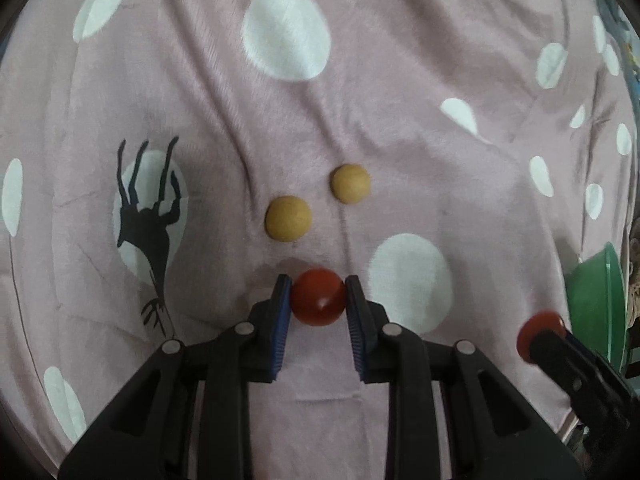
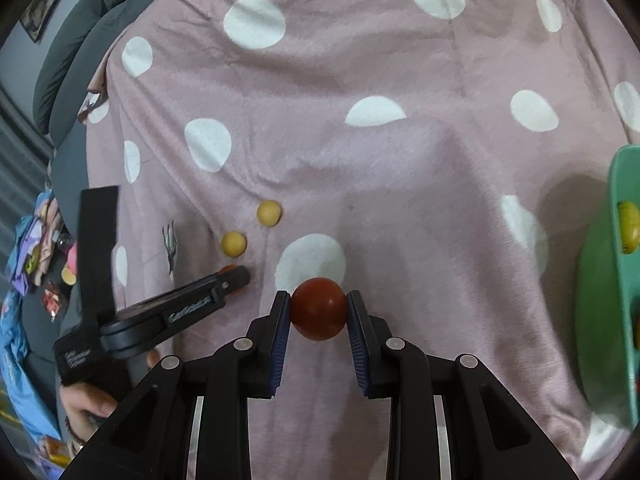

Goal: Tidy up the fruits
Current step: 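Carry both held cherry tomatoes over the green bowl with both grippers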

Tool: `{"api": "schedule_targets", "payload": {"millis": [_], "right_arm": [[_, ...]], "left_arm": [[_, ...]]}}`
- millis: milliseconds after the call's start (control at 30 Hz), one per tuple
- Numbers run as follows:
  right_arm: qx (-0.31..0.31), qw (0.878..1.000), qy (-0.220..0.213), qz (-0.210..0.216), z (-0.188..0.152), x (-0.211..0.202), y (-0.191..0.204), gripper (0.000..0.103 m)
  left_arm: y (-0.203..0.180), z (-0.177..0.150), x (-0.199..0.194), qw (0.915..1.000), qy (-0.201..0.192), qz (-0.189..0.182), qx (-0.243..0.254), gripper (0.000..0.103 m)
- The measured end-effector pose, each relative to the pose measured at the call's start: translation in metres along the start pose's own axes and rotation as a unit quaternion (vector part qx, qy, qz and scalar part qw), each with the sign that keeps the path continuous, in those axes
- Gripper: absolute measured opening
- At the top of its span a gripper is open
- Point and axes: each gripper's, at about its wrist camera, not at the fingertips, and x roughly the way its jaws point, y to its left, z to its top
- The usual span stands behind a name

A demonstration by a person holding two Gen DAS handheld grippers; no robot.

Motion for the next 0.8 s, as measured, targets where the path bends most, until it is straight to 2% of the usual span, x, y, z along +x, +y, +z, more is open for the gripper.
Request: {"api": "schedule_targets", "payload": {"millis": [333, 567, 800], "right_arm": [[0.026, 0.997, -0.059, -0.040, 0.014, -0.042, -0.029, 0.030], [0.046, 0.989, -0.111, -0.082, 0.019, -0.084, -0.059, 0.030], [0.077, 0.973, -0.153, -0.156, 0.018, -0.125, -0.096, 0.030]], "left_arm": [[-0.041, -0.018, -0.064, 0.9953, -0.069, -0.037, 0.056, 0.026], [-0.099, -0.029, -0.089, 0.9865, -0.103, -0.069, 0.108, 0.026], [-0.169, -0.034, -0.098, 0.9740, -0.111, -0.128, 0.150, 0.026]]}}
